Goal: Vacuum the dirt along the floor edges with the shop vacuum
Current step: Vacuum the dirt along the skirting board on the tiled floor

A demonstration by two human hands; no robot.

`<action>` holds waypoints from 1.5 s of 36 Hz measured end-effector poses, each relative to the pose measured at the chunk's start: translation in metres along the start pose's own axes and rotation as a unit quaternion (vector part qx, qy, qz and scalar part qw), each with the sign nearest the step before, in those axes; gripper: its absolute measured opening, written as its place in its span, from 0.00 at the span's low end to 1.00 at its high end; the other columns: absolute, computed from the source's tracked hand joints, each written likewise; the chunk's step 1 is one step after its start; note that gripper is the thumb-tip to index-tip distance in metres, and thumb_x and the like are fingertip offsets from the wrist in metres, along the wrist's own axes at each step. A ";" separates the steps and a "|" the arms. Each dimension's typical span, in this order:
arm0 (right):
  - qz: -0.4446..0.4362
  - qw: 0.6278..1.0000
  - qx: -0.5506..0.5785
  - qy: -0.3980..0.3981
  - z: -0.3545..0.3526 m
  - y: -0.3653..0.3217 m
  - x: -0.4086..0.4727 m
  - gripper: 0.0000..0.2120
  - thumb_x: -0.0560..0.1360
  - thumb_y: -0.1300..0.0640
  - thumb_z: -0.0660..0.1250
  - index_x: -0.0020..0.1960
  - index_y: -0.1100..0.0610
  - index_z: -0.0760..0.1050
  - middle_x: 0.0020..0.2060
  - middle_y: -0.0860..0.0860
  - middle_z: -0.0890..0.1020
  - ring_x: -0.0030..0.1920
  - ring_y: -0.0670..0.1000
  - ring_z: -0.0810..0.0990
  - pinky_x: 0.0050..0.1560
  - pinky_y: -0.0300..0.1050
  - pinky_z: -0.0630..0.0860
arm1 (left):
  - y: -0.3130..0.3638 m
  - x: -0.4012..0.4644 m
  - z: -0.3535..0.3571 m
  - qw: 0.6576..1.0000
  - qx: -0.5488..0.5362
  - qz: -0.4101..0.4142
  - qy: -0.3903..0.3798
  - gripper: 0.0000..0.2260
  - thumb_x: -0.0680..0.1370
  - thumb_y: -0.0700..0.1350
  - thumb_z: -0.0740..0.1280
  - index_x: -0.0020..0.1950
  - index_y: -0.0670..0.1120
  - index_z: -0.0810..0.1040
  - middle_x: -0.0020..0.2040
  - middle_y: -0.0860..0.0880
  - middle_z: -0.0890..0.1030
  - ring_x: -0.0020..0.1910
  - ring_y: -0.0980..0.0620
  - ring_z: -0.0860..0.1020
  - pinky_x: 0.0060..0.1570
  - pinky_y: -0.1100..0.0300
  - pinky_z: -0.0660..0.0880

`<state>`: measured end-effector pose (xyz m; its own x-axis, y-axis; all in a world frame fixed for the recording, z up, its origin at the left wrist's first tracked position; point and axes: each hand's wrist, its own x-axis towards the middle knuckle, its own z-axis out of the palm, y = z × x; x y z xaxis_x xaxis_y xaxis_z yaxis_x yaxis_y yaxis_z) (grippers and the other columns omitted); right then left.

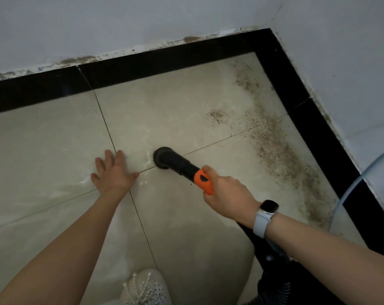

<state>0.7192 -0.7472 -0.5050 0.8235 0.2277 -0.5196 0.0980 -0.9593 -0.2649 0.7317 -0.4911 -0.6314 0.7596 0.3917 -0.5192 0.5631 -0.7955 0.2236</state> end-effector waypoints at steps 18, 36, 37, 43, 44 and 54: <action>0.067 0.989 0.134 0.009 -0.009 0.019 0.010 0.24 0.75 0.46 0.67 0.66 0.53 0.65 0.41 0.48 0.75 0.39 0.53 0.77 0.41 0.44 0.73 | 0.060 -0.043 0.012 0.946 -0.314 0.078 0.030 0.20 0.79 0.50 0.64 0.69 0.43 0.71 0.65 0.44 0.73 0.59 0.46 0.74 0.60 0.56 0.70; 0.036 0.991 0.126 -0.006 0.002 0.004 0.001 0.21 0.76 0.40 0.64 0.59 0.54 0.66 0.35 0.48 0.76 0.35 0.51 0.77 0.37 0.44 0.74 | 0.105 -0.043 -0.001 0.846 -0.519 -0.062 -0.104 0.25 0.75 0.49 0.69 0.69 0.46 0.65 0.51 0.50 0.77 0.54 0.46 0.79 0.47 0.54 0.77; 0.041 0.990 0.137 -0.011 0.002 0.005 -0.001 0.21 0.76 0.40 0.64 0.60 0.53 0.66 0.36 0.49 0.77 0.34 0.51 0.77 0.38 0.46 0.76 | 0.105 -0.044 -0.001 0.850 -0.514 -0.063 -0.100 0.25 0.75 0.50 0.69 0.69 0.47 0.65 0.53 0.49 0.77 0.55 0.45 0.79 0.51 0.52 0.77; 0.070 0.976 0.197 -0.060 -0.003 0.013 -0.022 0.17 0.76 0.43 0.65 0.56 0.53 0.66 0.36 0.52 0.78 0.28 0.51 0.76 0.36 0.51 0.79 | 0.109 -0.056 -0.009 0.880 -0.465 -0.058 -0.084 0.24 0.77 0.52 0.66 0.70 0.47 0.65 0.60 0.47 0.77 0.57 0.45 0.78 0.60 0.45 0.74; 0.069 0.978 0.186 -0.058 -0.003 0.013 -0.024 0.17 0.77 0.43 0.64 0.56 0.54 0.66 0.36 0.52 0.78 0.28 0.51 0.76 0.37 0.51 0.79 | 0.111 -0.058 -0.011 0.883 -0.458 -0.055 -0.086 0.23 0.78 0.52 0.65 0.70 0.47 0.66 0.60 0.46 0.77 0.57 0.44 0.78 0.60 0.45 0.74; 0.069 0.963 0.259 -0.023 -0.012 0.041 0.000 0.10 0.75 0.55 0.65 0.52 0.55 0.67 0.33 0.54 0.78 0.22 0.51 0.74 0.21 0.40 0.72 | 0.116 -0.070 0.003 0.935 -0.343 0.035 -0.083 0.28 0.80 0.58 0.60 0.77 0.47 0.60 0.63 0.46 0.75 0.63 0.46 0.74 0.64 0.53 0.70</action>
<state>0.7300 -0.7881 -0.5062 0.7822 0.1224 -0.6109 -0.3118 -0.7720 -0.5539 0.7426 -0.6121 -0.5718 0.7732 0.2275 -0.5919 0.6337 -0.3101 0.7087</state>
